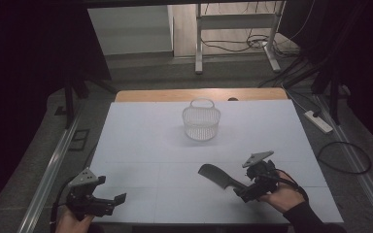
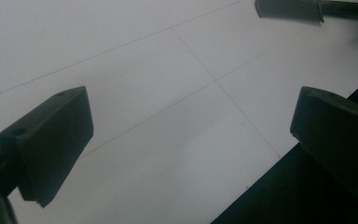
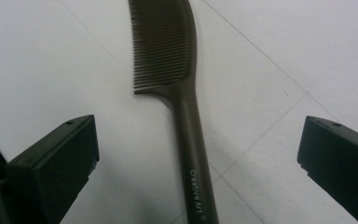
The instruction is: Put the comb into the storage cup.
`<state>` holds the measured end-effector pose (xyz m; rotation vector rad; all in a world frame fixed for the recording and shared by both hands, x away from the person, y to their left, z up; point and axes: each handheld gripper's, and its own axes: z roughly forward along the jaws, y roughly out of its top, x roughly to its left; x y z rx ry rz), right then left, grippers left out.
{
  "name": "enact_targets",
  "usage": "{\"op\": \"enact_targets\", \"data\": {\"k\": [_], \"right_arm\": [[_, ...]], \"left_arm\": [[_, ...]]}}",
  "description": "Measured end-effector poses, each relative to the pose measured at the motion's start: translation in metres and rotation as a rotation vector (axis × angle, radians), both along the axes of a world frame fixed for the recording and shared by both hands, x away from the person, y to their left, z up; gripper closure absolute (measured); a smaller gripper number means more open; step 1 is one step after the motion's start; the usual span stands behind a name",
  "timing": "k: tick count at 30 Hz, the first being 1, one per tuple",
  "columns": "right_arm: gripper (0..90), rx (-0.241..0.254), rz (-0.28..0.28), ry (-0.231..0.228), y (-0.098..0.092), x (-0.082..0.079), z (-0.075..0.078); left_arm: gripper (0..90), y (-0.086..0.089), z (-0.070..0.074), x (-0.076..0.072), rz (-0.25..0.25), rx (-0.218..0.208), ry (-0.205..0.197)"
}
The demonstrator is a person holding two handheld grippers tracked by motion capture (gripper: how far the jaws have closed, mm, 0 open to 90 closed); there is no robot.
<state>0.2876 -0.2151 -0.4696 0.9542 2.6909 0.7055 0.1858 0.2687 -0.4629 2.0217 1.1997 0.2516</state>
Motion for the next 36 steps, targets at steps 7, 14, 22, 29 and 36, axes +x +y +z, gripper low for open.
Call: {"op": "enact_targets", "data": {"k": [7,14,22,29,36], "right_arm": [[0.0,-0.008,0.001,-0.001,0.001,0.003,-0.001],[0.0,-0.029,-0.01,0.036,0.002,0.005,-0.009],[0.0,-0.069,-0.001,0.061,0.004,0.009,-0.024],[0.0,-0.108,0.011,0.078,0.008,0.009,-0.035],[0.0,-0.144,0.028,0.103,0.008,0.011,-0.043]], "left_arm": [[0.3,0.0,0.0,0.0,0.001,-0.001,0.001],[0.2,0.0,0.0,0.0,0.001,-0.001,0.001],[0.3,0.0,0.0,0.0,0.001,-0.001,0.001],[0.2,0.0,0.0,0.0,0.001,-0.002,0.001],[0.2,0.0,0.0,0.0,0.002,-0.002,0.003]]}}
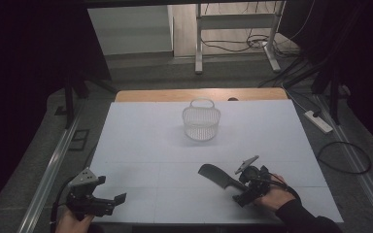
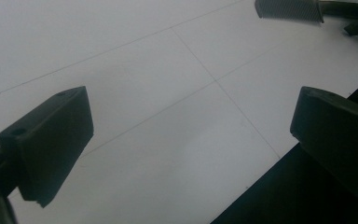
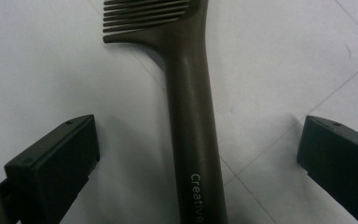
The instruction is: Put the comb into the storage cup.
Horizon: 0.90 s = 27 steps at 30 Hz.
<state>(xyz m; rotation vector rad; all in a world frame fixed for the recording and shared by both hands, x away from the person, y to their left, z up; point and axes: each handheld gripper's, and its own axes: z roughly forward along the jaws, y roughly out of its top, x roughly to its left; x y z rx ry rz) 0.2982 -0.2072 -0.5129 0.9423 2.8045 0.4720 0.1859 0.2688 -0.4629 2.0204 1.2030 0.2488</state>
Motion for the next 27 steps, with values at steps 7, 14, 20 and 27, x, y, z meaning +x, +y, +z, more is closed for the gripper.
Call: {"op": "enact_targets", "data": {"k": [7,14,20,27], "right_arm": [[0.0,-0.008,-0.01,0.007,0.001,0.0,0.0],[26.6,-0.01,0.02,0.02,0.005,-0.004,0.009],[52.0,0.006,0.034,0.013,0.003,-0.005,0.014],[71.6,0.0,0.011,0.029,0.002,-0.001,0.016]], "left_arm": [[0.3,0.0,0.0,0.0,0.0,0.0,0.001],[0.3,0.0,0.0,0.0,0.002,-0.003,0.0],[0.3,0.0,0.0,0.0,0.002,-0.002,0.0],[0.4,0.0,0.0,0.0,0.002,-0.001,0.001]]}}
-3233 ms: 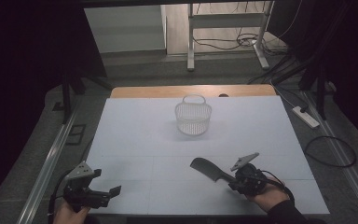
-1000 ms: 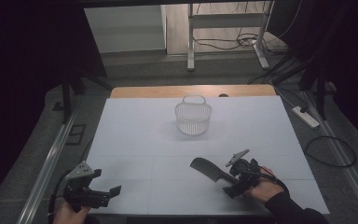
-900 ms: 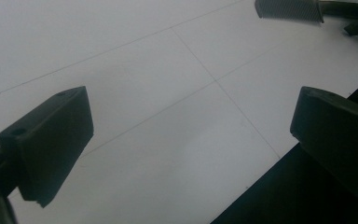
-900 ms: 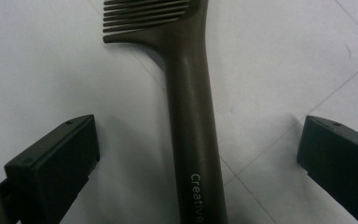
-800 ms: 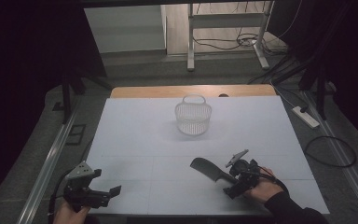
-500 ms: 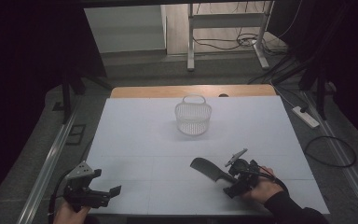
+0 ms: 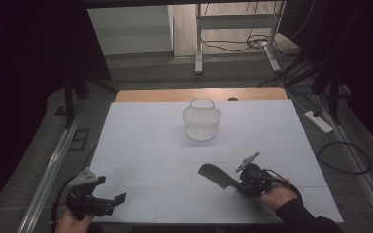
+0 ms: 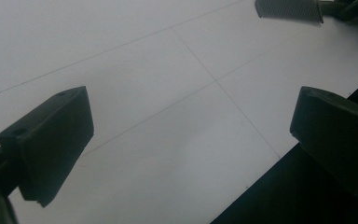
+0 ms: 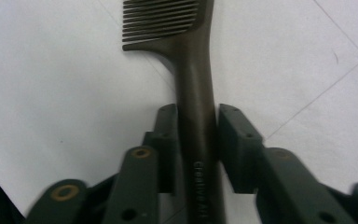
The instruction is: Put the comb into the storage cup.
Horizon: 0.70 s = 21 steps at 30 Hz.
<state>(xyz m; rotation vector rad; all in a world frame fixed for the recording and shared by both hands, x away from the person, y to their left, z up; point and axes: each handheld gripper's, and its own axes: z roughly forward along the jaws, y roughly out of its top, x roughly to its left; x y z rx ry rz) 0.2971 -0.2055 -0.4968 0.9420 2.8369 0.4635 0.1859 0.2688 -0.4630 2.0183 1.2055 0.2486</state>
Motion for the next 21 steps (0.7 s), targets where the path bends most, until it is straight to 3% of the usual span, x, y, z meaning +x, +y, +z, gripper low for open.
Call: {"op": "enact_targets", "data": {"k": [15,21], "right_arm": [[72.5,0.01,-0.003,-0.028,-0.0011,-0.0048,0.0001],[72.6,0.05,-0.003,-0.055,-0.0045,-0.0063,0.0056]], "left_arm": [[0.3,0.0007,0.0003,0.0,-0.003,-0.005,-0.001],[0.0,0.0017,0.0011,-0.0011,-0.006,-0.016,-0.014]]}}
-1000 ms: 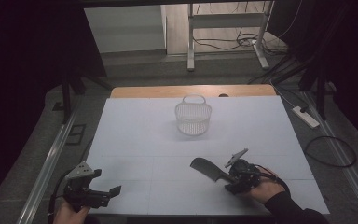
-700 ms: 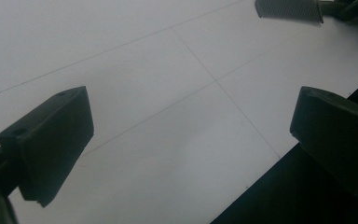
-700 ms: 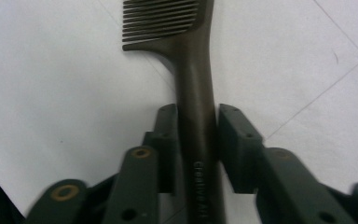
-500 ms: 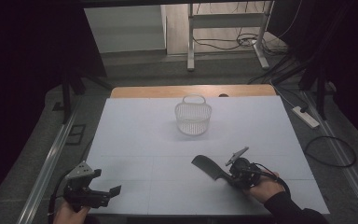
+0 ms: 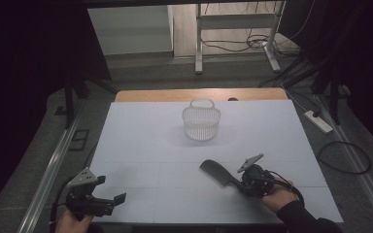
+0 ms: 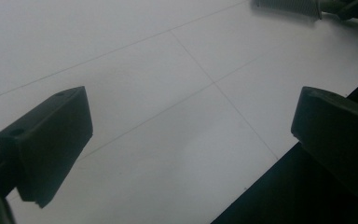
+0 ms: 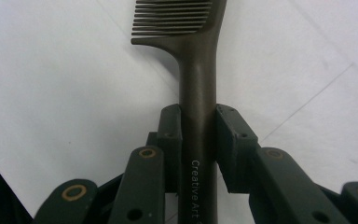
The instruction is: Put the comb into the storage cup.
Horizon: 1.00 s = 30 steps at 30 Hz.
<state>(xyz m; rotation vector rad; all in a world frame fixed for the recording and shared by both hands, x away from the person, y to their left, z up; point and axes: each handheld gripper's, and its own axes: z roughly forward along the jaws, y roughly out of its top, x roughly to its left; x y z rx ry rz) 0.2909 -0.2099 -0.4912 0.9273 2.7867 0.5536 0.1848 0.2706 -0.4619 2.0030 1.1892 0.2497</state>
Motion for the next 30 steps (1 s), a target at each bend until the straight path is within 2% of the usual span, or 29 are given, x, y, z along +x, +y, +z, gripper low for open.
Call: {"op": "enact_targets", "data": {"k": [5,10,19,26,30], "right_arm": [[72.6,0.026,0.007,-0.027,-0.002,-0.002,0.007],[72.6,0.055,0.015,-0.065,-0.003,-0.003,0.013],[72.6,0.095,0.01,-0.121,-0.005,-0.006,0.023],[72.5,0.123,0.007,-0.138,-0.005,-0.009,0.029],[72.5,0.147,0.003,-0.146,-0.005,-0.01,0.032]], "left_arm": [[0.0,0.001,0.0,0.0,0.004,-0.017,0.006],[0.0,-0.001,0.0,0.003,-0.015,-0.006,0.017],[0.0,-0.005,0.006,0.007,-0.03,-0.016,-0.007],[0.0,-0.012,0.006,0.015,-0.074,-0.024,0.004],[0.0,-0.016,0.007,0.02,-0.096,-0.011,-0.007]]}}
